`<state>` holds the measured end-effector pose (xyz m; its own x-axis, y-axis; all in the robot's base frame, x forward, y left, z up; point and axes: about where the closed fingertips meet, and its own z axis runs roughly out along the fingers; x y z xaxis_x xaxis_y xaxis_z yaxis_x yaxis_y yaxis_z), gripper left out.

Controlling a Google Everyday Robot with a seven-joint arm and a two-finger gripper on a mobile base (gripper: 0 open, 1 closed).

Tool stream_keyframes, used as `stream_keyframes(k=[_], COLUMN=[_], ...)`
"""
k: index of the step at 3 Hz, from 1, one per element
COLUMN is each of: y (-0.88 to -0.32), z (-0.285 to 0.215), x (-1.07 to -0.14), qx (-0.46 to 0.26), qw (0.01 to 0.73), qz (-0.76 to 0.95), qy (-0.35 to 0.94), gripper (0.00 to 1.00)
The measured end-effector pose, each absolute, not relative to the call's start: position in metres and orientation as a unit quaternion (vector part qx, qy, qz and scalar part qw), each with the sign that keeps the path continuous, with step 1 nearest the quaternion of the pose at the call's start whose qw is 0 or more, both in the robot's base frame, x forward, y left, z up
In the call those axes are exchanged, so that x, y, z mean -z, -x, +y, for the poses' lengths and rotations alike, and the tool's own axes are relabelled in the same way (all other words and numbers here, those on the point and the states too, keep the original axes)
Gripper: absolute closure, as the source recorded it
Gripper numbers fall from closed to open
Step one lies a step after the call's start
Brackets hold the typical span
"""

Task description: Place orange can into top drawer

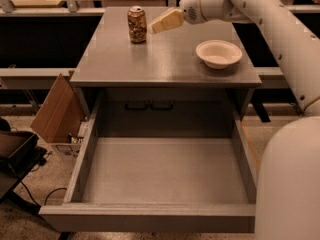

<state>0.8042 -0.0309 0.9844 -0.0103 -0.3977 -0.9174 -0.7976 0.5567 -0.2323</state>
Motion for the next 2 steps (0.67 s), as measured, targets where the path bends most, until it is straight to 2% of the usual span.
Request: stream_keyframes(k=[2], y=[-0.864], z=[0.019], x=[-0.941], qx=[-0.23], qw=[0.57], qz=[0.689], qy=[0.384], gripper=[0.0])
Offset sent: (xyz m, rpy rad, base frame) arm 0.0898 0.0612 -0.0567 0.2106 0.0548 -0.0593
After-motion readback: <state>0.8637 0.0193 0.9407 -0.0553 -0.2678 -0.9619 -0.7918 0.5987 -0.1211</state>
